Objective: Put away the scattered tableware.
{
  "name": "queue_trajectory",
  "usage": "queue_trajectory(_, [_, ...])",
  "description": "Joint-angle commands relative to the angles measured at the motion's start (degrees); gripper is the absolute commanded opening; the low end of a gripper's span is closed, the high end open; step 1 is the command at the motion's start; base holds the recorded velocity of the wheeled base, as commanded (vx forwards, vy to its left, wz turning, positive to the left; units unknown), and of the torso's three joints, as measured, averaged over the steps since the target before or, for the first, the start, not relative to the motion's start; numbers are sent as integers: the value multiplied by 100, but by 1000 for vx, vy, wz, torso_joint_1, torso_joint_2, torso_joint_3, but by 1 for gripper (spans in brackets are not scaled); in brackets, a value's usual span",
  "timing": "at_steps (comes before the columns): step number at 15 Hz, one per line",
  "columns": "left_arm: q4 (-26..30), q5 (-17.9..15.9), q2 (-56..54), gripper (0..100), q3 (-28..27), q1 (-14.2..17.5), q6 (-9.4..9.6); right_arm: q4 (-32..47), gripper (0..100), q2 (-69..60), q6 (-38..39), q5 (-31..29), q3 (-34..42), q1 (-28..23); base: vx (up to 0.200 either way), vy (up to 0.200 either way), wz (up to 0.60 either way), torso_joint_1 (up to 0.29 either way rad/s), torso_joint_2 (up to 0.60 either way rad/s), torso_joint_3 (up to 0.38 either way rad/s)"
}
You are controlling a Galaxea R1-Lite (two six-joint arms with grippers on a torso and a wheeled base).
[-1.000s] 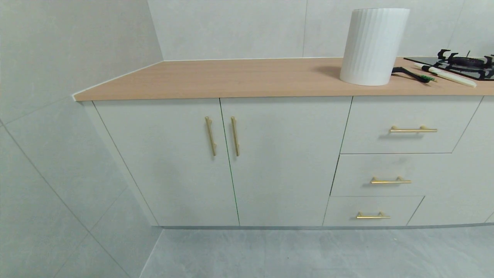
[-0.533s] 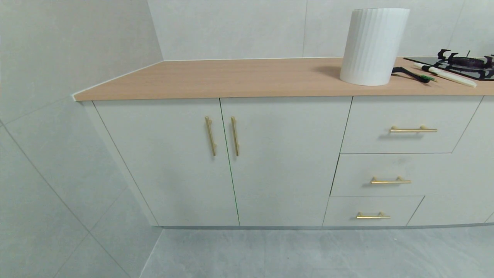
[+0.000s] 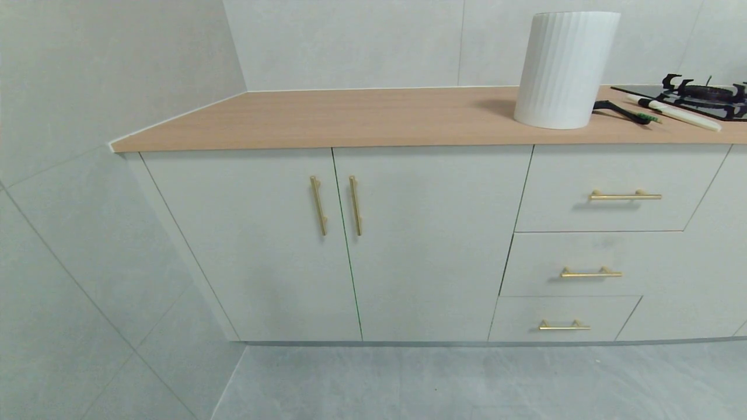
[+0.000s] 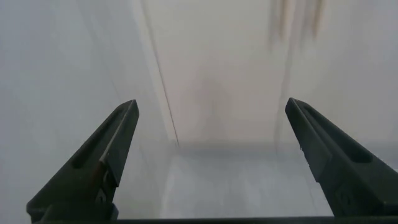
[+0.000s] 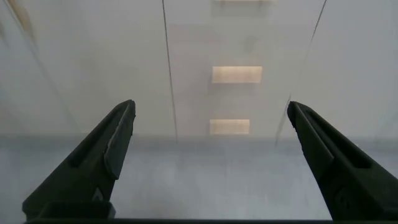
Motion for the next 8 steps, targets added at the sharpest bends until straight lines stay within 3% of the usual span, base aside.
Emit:
queue_trajectory(1, [49,-148,2,100,21,1,-33,-15,100,14,-15,7,35,7,0,0,0,0,0,0])
queue_trajectory(2, [296,-359,2,100,21,1,-104,-15,100,14,-6,24,35,-2,0,0,0,0,0,0])
queue_trajectory(7, [278,-359,2,100,21,1,-209,-15,100,14,20,191,35,25,0,0,0,0,0,0])
queue_trajectory(8, [269,-359,2,100,21,1,-341,-24,100,14,20,191,35,16,0,0,0,0,0,0])
